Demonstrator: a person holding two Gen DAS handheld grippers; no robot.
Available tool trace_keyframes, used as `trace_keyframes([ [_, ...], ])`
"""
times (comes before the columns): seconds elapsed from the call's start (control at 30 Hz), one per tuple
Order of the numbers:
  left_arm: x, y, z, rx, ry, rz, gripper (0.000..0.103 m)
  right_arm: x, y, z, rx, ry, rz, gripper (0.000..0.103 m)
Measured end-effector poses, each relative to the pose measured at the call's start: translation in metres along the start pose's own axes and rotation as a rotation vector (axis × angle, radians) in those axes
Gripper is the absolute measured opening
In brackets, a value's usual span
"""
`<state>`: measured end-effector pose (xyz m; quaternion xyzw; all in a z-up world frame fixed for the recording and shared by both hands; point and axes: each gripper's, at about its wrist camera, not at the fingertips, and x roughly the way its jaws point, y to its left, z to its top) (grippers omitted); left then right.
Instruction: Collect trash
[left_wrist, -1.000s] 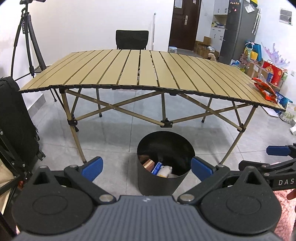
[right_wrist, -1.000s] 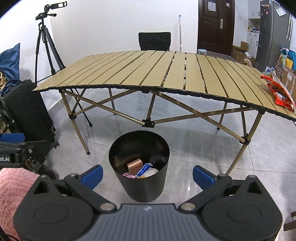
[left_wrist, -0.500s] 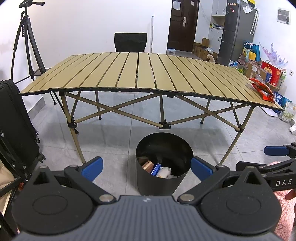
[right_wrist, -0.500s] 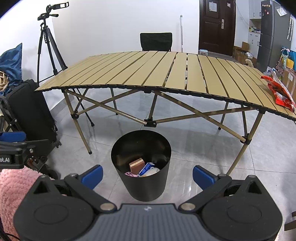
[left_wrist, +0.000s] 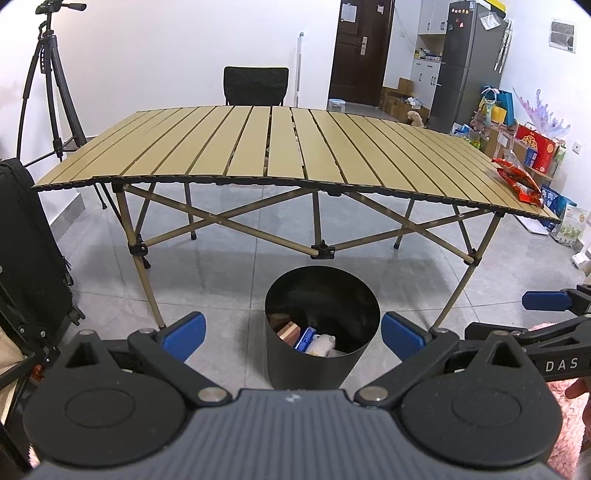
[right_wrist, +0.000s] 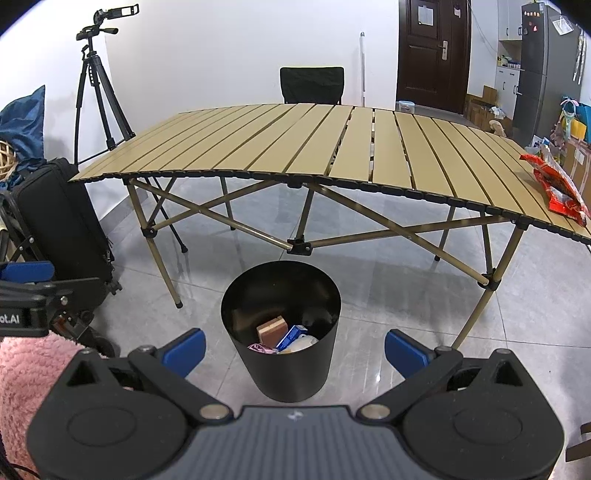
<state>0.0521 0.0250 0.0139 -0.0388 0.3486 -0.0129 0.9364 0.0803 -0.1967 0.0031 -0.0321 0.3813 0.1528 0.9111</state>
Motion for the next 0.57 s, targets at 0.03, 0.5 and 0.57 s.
trace_keyframes([
  [0.03, -0.0003, -0.0009, -0.0003, 0.003, -0.002, -0.003, 0.103, -0.0001, 0.0000, 0.0002, -0.001, 0.000, 0.000, 0.103],
  [0.5, 0.0009, -0.0057, -0.0033, 0.024, -0.010, -0.010, 0.103, 0.0051, -0.0009, -0.0006, -0.001, 0.013, -0.005, 0.103],
  [0.57, 0.0015, -0.0058, -0.0033, 0.023, -0.009, -0.015, 0.103, 0.0071, -0.0017, -0.0010, 0.001, 0.017, -0.007, 0.103],
])
